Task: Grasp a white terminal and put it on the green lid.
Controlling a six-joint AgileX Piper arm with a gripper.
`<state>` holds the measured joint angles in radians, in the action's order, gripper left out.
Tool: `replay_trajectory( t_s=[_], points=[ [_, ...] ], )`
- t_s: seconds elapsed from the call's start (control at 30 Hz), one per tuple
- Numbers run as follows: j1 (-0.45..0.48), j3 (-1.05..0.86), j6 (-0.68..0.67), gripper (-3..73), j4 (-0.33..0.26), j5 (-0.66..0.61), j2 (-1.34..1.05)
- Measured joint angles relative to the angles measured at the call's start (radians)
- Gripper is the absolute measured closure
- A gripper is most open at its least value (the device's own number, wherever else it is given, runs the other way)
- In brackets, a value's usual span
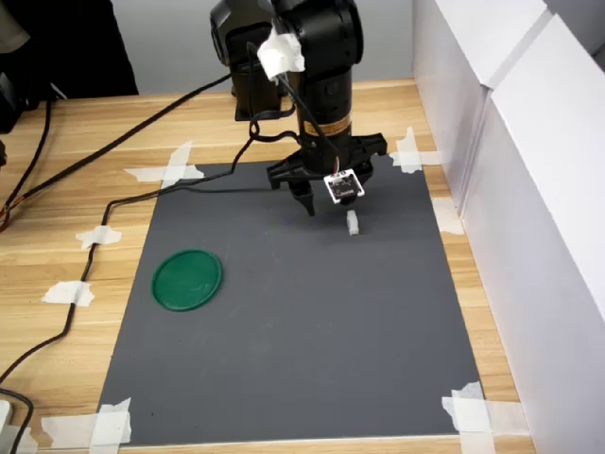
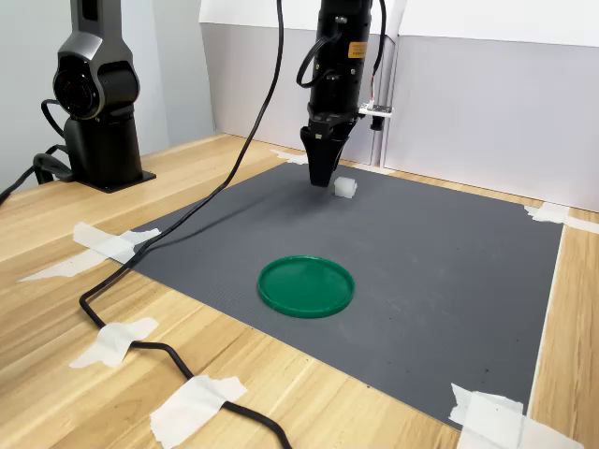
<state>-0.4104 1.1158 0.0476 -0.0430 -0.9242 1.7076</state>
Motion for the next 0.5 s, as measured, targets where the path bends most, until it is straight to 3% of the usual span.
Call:
replay_trajectory(
  t_s=[0.5],
  points=[
    [0.0, 0.01, 0.007, 7.4, -0.027, 0.054, 0.002]
  ],
)
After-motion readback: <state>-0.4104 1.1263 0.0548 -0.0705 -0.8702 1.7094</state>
